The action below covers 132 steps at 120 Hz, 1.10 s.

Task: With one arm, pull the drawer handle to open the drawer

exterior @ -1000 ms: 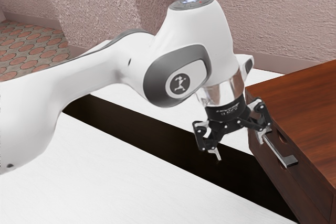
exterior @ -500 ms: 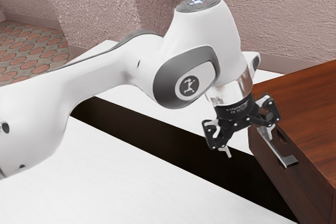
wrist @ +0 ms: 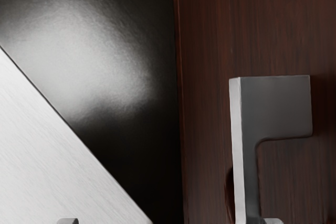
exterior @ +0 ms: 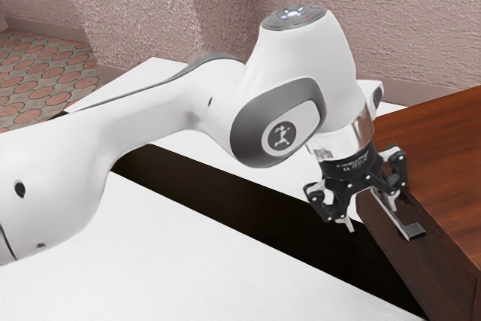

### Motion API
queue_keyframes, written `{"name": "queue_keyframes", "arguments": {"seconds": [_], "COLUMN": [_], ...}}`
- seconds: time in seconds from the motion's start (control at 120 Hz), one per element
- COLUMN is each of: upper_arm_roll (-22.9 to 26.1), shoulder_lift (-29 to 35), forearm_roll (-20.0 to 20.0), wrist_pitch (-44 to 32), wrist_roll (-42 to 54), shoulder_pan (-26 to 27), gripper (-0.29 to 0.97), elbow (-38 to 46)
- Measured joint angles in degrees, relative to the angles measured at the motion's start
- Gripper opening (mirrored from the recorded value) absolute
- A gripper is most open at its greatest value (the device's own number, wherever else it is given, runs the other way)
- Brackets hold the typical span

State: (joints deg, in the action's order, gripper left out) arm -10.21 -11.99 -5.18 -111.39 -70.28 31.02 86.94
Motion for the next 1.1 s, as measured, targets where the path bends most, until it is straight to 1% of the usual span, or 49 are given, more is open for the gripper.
{"name": "queue_keyframes", "arguments": {"seconds": [0.175, 0.558, 0.792, 1.1], "upper_arm_roll": [0.12, 0.21, 0.19, 0.06], "shoulder_lift": [0.08, 0.82, 3.55, 7.32], "forearm_roll": [0.0, 0.21, 0.51, 0.94], "wrist_pitch": [-0.85, -2.54, -3.06, -5.06], "wrist_roll": [-0.4, -0.97, -1.15, -1.32], "shoulder_pan": [0.15, 0.28, 0.21, 0.25], "gripper": [0.35, 0.23, 0.19, 0.18], "elbow": [0.36, 2.48, 5.82, 11.53]}}
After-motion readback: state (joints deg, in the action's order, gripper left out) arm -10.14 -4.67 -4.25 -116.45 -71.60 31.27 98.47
